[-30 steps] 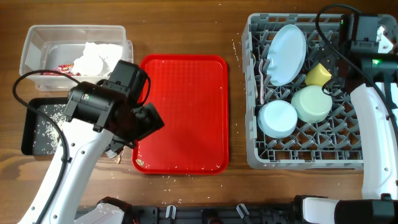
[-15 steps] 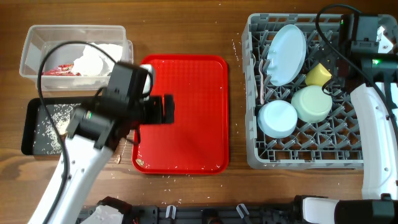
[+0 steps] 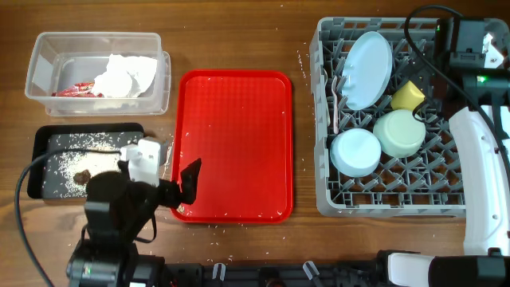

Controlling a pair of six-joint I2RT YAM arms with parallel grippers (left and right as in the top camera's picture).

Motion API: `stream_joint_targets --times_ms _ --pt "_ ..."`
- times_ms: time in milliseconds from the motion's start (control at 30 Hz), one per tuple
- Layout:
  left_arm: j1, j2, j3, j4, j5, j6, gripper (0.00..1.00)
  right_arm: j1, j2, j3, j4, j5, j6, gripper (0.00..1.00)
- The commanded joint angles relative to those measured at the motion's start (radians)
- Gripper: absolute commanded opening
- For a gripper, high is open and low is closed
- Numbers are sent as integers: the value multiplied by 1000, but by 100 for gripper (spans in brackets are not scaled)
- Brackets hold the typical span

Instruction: Sort waste into correct bins and load items into the dishwasher rack

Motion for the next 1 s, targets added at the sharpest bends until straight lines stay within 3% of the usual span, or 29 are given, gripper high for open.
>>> stream_joint_targets --times_ms 0,167,433,600,967 --pt "10 -16 -20 5 25 40 100 -2 13 5 0 2 18 100" --pt "11 -91 -111 91 26 40 100 -2 13 5 0 2 17 100" --pt "29 -332 -375 388 18 39 100 -2 13 5 0 2 17 100" --pt "65 -415 -449 453 17 37 100 -2 13 5 0 2 17 100" --pt "101 -473 -560 612 -80 -130 100 -2 13 5 0 2 17 100"
